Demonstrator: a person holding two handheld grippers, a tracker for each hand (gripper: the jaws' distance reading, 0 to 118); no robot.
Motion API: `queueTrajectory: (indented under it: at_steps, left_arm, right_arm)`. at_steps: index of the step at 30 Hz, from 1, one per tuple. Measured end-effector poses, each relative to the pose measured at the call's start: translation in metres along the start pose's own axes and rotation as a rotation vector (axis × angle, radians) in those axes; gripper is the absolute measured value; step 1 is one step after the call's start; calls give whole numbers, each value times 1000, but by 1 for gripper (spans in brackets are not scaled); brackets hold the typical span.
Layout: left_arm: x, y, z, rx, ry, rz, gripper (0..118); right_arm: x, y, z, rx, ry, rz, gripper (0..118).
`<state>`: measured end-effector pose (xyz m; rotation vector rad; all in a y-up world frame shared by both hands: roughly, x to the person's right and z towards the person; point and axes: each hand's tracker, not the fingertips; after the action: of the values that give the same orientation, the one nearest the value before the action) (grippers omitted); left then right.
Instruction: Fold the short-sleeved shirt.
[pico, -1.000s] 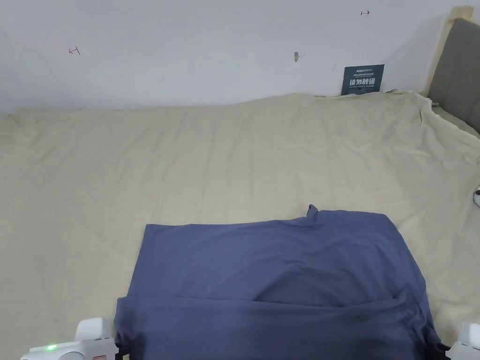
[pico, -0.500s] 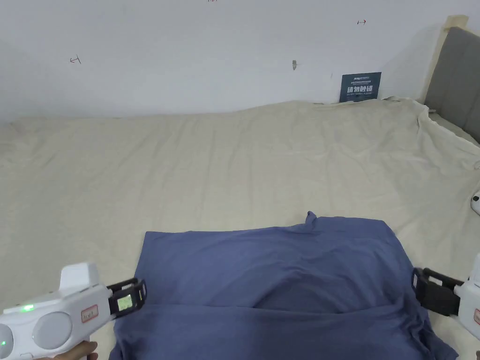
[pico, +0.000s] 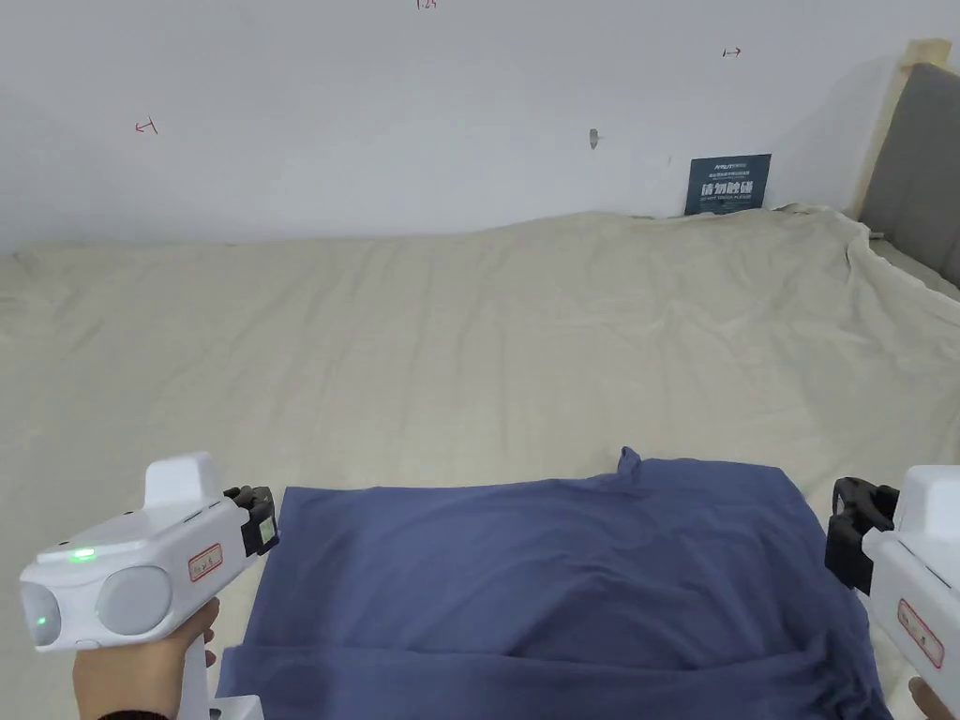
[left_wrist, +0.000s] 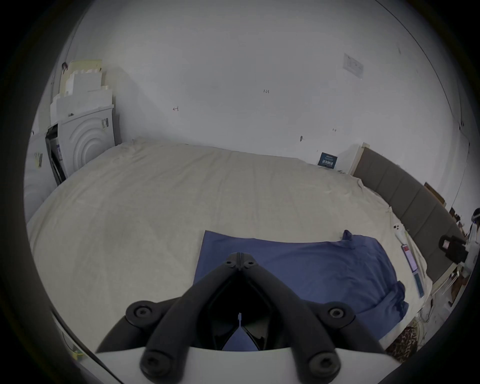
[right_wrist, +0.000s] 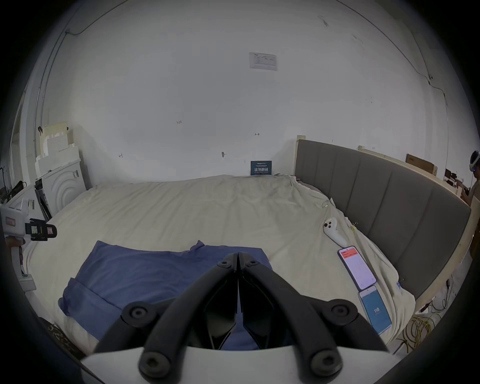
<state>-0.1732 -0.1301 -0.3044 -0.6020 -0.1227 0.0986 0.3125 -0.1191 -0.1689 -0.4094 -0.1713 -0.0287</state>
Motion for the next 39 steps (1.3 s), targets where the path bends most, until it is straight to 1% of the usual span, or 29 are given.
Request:
queueTrajectory:
  at_steps: [3, 7, 8, 9, 10, 11, 12, 13, 14, 17, 18, 19, 22, 24, 25, 26, 27, 28, 30, 32, 34, 35, 36, 37, 38, 39]
  left_arm:
    - [-5, 17, -37, -38, 0, -21, 0]
    - [-18, 35, -96, -84, -1, -27, 0]
    - [-21, 39, -113, -121, 13, -17, 0]
    - [-24, 42, -126, -154, 18, -13, 4]
    - [-27, 45, -143, -200, 18, -10, 12]
    - [-30, 47, -158, -232, 27, -1, 33]
    - [-34, 47, -172, -250, 42, 27, 60]
    - [-37, 47, -187, -295, 53, 43, 82]
    - [-38, 47, -198, -334, 63, 42, 95]
    - [-40, 38, -221, -374, 82, -7, 93]
    - [-40, 36, -229, -404, 96, -25, 90]
    - [-40, 33, -235, -429, 106, -34, 83]
    - [-40, 22, -249, -463, 97, -41, 43]
    - [-39, 14, -253, -490, 87, -41, 31]
    - [-37, 12, -248, -461, 101, -61, 15]
    - [-35, 15, -246, -455, 111, -53, 2]
    - [-35, 16, -243, -445, 83, -43, 1]
    - [-35, 18, -238, -428, 23, -31, 1]
    - [-31, 20, -232, -433, 12, -29, 1]
    - [-27, 27, -216, -368, 4, -71, 1]
    - [-25, 31, -199, -342, -31, -60, 1]
    - [-24, 33, -191, -330, -44, -59, 1]
    - [-21, 36, -180, -322, -51, -67, 1]
    - [-19, 37, -172, -314, -55, -80, 1]
    - [-18, 38, -165, -304, -58, -89, 1]
    - [-18, 40, -160, -301, -59, -93, 1]
  right_arm:
    - [-7, 8, -15, -7, 5, 1, 0]
    - [-4, 11, -44, -23, 5, -4, 0]
    - [-2, 11, -52, -32, 6, -6, 0]
    - [-1, 11, -59, -39, 6, -7, 0]
    - [-3, 12, -65, -50, 5, -6, 0]
    - [-3, 11, -73, -63, 2, 0, 0]
    - [-3, 10, -79, -74, -5, 5, 0]
    - [-1, 8, -86, -83, -9, 5, 0]
    - [-3, 8, -89, -90, -11, 1, 0]
    - [-2, 5, -101, -106, -25, -6, 0]
    - [-2, 6, -103, -110, -27, -9, 0]
    - [-1, 5, -106, -115, -29, -13, 0]
    - [1, 4, -112, -128, -38, -17, 0]
    - [2, 2, -115, -137, -43, -21, 0]
    - [3, 2, -116, -144, -43, -28, 0]
    - [6, 2, -119, -153, -39, -32, 0]
    - [7, 2, -121, -160, -41, -31, 0]
    - [8, 1, -125, -170, -41, -32, 0]
    - [16, 1, -136, -193, -37, -61, 0]
    - [24, 2, -154, -241, -37, -92, 0]
    - [30, 3, -174, -283, -49, -85, 1]
    - [33, 3, -184, -299, -48, -79, 5]
    - [34, 3, -193, -322, -52, -67, 15]
    - [35, 3, -203, -363, -47, -62, 32]
    - [40, 2, -216, -384, -45, -67, 58]
    - [41, 1, -225, -408, -30, -68, 74]
